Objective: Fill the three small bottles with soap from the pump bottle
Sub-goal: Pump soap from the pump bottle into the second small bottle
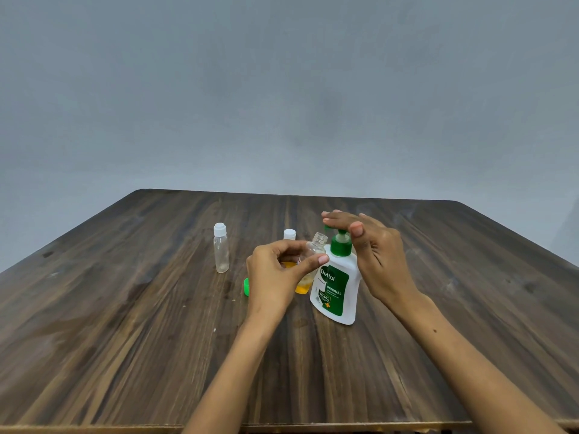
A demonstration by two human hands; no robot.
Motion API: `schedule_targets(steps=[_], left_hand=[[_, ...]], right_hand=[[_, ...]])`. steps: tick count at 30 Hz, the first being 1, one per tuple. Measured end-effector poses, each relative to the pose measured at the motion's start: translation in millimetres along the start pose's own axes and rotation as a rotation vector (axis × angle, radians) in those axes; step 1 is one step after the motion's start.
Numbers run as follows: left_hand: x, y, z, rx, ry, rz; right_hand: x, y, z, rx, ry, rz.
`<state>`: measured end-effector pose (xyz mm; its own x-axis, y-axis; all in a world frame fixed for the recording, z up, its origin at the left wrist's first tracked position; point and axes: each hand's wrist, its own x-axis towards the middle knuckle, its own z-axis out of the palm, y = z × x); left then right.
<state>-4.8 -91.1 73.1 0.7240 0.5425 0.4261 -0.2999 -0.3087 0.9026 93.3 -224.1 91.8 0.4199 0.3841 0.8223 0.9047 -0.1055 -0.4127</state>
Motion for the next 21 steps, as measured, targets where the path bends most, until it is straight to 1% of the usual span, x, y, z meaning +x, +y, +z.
schedule_targets(steps=[9,14,21], left_hand=[[0.9,-0.8,-0.6,0.001,0.001,-0.003],[0.5,-0.6,-0.2,-0.001,-0.003,0.002],[1.1,-2.6,1.1,-0.006,0.009,-0.024]], right_hand=[[1.0,-0.2,0.3,0.016,-0.001,0.024],[2.5,0.0,3.0,0.041,0.033,0.022],[4.6,1.9,1.0,0.036,0.021,0.015]])
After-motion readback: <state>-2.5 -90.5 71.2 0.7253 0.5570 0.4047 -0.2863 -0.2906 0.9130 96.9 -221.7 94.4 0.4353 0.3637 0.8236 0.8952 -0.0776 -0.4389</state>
